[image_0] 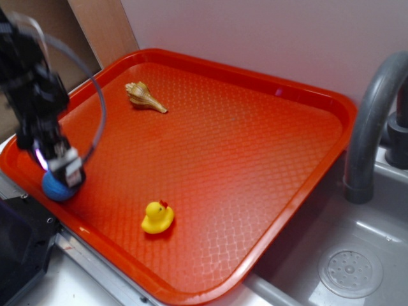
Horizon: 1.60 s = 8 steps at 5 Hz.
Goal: Grab the blue ball.
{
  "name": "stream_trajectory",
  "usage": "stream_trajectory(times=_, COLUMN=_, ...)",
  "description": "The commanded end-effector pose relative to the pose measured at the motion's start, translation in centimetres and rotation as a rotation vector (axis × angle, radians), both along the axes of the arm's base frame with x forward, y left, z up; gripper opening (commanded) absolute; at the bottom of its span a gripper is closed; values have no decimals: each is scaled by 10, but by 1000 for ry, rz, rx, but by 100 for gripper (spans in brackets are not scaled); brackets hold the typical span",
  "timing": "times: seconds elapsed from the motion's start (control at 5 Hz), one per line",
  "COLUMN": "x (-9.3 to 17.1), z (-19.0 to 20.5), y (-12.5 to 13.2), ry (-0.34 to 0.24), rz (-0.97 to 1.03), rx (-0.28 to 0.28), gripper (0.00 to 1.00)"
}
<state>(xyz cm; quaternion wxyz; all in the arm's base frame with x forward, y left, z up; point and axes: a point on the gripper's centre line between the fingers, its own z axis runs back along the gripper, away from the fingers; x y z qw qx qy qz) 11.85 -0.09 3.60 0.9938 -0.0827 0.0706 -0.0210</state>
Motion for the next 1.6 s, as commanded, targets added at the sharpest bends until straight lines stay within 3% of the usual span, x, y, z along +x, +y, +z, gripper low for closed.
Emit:
stream_trajectory(times=0.0, x=-15, z=-12, y=-19, ry=70, rz=-82, rx=53, gripper=0)
stream_trajectory(times=0.4, x=-3, z=47, y=-3, ry=-107, rz=-53, rx=93, gripper=0)
stream_trajectory(times=0.6, x=17, z=97, y=2, ry=-244, rz=-12, rx=78, gripper=0)
stream_trajectory(times=0.8, x=37, z=148, y=2, ry=-316, rz=4, rx=128, gripper=0)
stream_trajectory(times=1.0, x=41, z=150, y=8, ry=-321, rz=-20, rx=159, gripper=100)
stream_trajectory(times=1.2, x=43, z=120, y=23, ry=-335, rz=-99, rx=141, gripper=100)
stream_trajectory(times=1.4, x=48, z=74, y=49, ry=-291, rz=-182, rx=134, gripper=100)
